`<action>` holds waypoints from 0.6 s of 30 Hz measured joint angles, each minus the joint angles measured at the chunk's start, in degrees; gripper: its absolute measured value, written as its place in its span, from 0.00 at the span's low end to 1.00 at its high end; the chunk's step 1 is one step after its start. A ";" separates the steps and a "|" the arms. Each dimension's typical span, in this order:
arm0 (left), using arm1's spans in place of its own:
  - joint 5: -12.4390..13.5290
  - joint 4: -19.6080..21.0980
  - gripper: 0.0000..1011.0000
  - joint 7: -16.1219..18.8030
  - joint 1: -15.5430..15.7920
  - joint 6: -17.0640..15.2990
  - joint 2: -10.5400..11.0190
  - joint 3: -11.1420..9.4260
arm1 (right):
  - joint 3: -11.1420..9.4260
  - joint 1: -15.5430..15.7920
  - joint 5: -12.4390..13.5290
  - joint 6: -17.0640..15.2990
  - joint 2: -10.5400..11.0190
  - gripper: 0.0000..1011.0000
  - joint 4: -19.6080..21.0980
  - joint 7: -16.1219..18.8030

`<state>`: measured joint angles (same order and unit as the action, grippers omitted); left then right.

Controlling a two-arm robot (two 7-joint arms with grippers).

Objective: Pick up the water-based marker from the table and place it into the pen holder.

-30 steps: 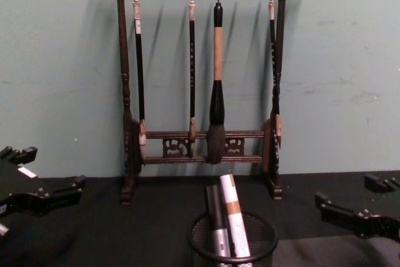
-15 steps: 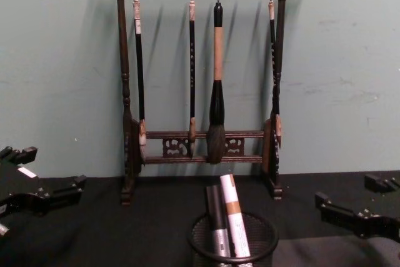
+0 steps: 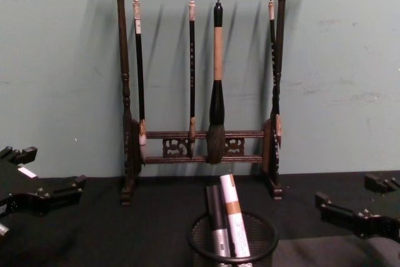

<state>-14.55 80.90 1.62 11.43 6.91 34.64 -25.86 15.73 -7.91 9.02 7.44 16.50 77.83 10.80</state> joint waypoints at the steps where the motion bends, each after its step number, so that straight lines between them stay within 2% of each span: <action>1: 0.00 0.00 0.99 0.00 0.00 0.00 0.00 0.00 | 0.00 0.00 0.00 0.00 0.00 0.99 0.00 0.00; 18: 0.00 0.00 0.99 0.00 0.00 0.00 0.00 0.00 | 0.00 0.00 0.00 0.00 0.00 0.99 0.00 0.00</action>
